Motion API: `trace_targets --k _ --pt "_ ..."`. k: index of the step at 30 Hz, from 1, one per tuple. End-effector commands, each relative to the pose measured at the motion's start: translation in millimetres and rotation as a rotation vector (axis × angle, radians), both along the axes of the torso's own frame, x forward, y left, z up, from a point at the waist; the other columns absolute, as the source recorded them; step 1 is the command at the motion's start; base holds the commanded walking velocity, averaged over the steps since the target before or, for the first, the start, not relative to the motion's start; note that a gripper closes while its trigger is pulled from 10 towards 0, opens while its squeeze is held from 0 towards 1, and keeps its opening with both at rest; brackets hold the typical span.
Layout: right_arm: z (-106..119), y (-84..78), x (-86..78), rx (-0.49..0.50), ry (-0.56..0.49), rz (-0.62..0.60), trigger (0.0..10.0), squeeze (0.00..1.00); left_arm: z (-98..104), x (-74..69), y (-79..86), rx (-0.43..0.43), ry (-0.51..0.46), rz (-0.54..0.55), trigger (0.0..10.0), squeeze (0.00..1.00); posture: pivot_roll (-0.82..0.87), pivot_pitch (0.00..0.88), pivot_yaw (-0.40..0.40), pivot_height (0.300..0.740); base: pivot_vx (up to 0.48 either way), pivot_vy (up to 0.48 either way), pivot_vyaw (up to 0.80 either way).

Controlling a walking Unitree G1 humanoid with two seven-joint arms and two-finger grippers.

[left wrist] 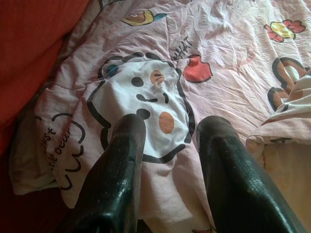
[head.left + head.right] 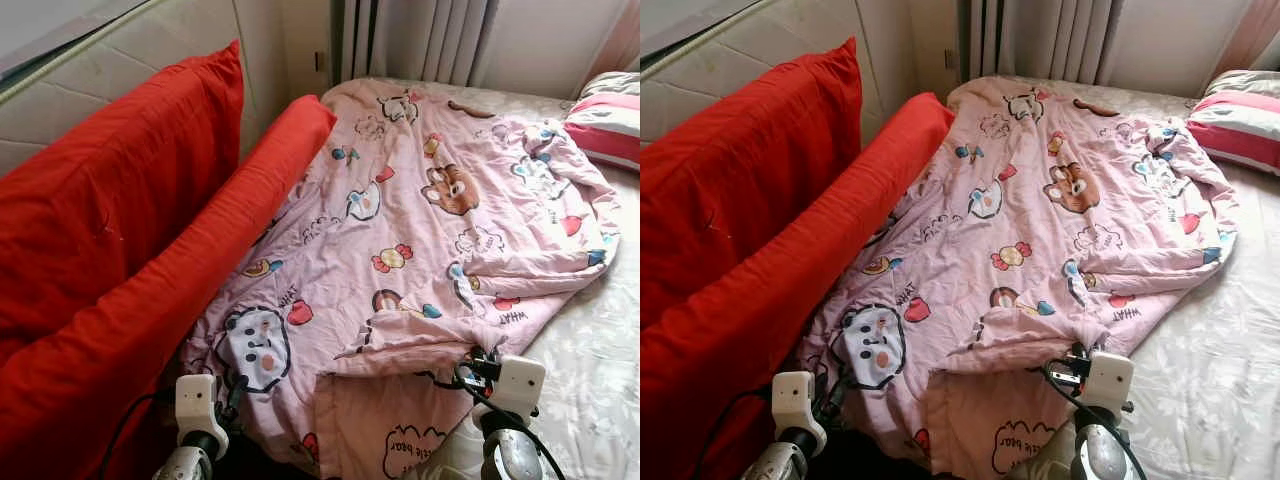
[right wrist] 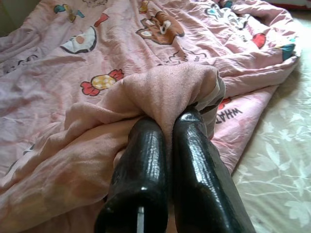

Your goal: Clean up the room

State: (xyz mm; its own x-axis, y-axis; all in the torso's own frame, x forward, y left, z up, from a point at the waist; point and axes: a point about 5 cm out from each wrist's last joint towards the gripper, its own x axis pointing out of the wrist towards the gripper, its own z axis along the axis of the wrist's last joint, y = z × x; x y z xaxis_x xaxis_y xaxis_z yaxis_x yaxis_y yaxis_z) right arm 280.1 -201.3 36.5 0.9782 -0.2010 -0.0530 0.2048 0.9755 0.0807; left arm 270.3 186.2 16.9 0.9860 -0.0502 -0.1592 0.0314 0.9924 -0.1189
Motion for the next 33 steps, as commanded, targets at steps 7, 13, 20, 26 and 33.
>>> trace_targets --k 7,13,20,26,33 --pt "0.9 -5.4 -2.5 -0.008 -0.007 -0.034 10.0 0.00 -6.6 -7.0 4.8 -0.006 0.024 0.018 10.0 0.00 -0.05 0.217 0.025 0.740 0.000 0.000 0.00" --pt "1.7 -8.3 -2.2 -0.023 -0.008 -0.063 10.0 0.00 -6.2 -6.4 4.7 -0.007 0.024 0.015 10.0 0.00 -0.05 0.217 0.028 0.740 0.000 0.000 0.00" --pt "2.9 -10.8 -1.7 -0.032 -0.013 -0.081 10.0 0.00 -5.9 -6.0 5.1 -0.006 0.023 0.015 10.0 0.00 -0.04 0.217 0.027 0.740 -0.141 0.000 0.00" --pt "3.3 -12.3 -1.6 -0.043 -0.014 -0.098 10.0 0.00 -5.7 -6.0 5.4 -0.008 0.021 0.014 10.0 0.00 -0.04 0.217 0.028 0.740 -0.249 0.000 0.00" --pt "4.1 -12.8 -1.2 -0.047 -0.018 -0.106 10.0 0.00 -5.0 -5.6 5.4 -0.010 0.018 0.013 10.0 0.00 -0.04 0.216 0.029 0.740 -0.259 0.000 0.00"
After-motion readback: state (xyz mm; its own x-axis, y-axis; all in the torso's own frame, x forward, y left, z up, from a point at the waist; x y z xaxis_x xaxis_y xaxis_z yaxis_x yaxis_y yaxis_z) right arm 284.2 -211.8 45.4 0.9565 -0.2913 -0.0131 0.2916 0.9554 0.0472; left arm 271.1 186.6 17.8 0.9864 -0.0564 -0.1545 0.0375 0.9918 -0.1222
